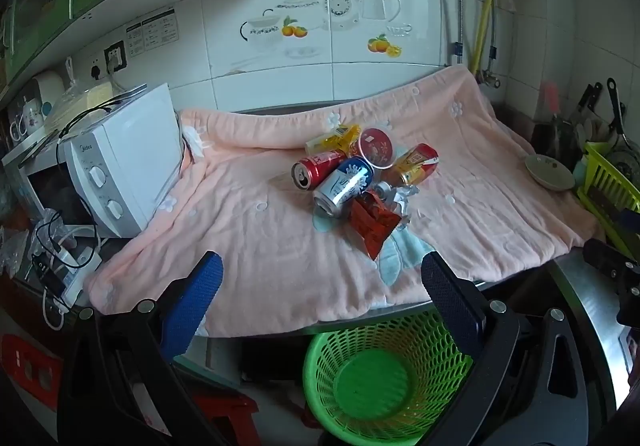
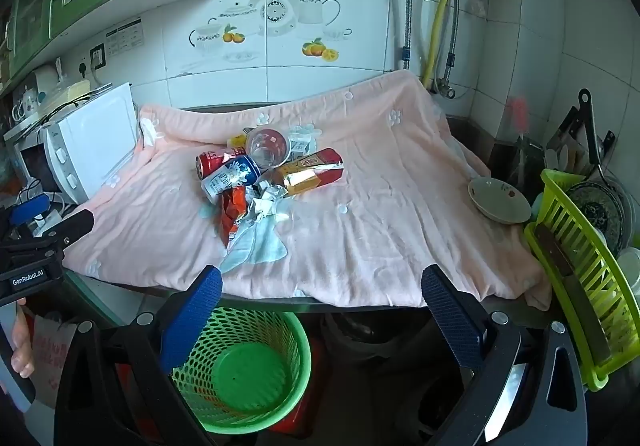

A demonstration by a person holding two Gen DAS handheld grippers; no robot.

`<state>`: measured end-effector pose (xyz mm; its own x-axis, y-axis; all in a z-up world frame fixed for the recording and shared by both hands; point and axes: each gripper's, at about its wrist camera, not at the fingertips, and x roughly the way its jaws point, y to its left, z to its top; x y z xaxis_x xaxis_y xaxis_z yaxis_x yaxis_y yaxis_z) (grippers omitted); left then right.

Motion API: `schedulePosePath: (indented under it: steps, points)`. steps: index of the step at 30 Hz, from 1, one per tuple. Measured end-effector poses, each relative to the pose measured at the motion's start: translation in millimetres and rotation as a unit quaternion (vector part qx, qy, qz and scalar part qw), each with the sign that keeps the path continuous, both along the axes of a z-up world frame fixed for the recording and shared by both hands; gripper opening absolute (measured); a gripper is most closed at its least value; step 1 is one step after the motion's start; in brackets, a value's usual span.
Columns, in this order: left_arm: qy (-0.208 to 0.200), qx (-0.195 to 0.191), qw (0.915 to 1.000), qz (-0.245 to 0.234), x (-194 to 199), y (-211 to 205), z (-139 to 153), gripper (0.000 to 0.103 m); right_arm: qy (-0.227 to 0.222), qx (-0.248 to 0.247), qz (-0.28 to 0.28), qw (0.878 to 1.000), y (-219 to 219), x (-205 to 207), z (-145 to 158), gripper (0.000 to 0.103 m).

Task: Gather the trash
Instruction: 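Move both tools toward the pile of trash on the pink towel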

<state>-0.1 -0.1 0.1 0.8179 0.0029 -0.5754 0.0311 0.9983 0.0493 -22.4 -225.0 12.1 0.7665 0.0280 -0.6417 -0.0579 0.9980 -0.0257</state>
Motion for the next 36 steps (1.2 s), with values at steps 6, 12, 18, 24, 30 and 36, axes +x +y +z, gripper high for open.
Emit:
schedulePosePath:
  steps: [6,12,18,24,30,36]
  points:
    - [-0.010,0.005,0.9999,0.004,-1.2,0.1,1.5,0.098,-0.002,-0.007,-0.001,1.000,2.5,1.4,1.5,0.097]
    - [-0.017,0.003,0.9998,0.009,-4.0,-1.4,7.6,0.098,-0.006,-0.008,0.003,1.000,6.0,0.0,5.3,0.097]
    - [-0.023,0.005,0.9997,0.008,-4.9,0.8,6.5,0.098,-0.011,-0.006,0.006,1.000,6.6,-0.4,4.7,0.097]
    - [-0.034,0.007,0.9993,0.012,-6.5,1.1,10.5,0.098,-0.011,-0.003,0.009,1.000,8.5,-0.8,4.2,0.097]
    - [-0.038,0.006,0.9992,0.011,-5.7,0.6,14.0,0.098,-0.011,-0.003,0.011,1.000,9.8,1.1,5.1,0.097]
    - [-0.041,0.003,0.9991,0.012,-5.3,1.8,14.4,0.098,-0.012,-0.002,0.010,1.000,11.1,3.7,6.4,0.097]
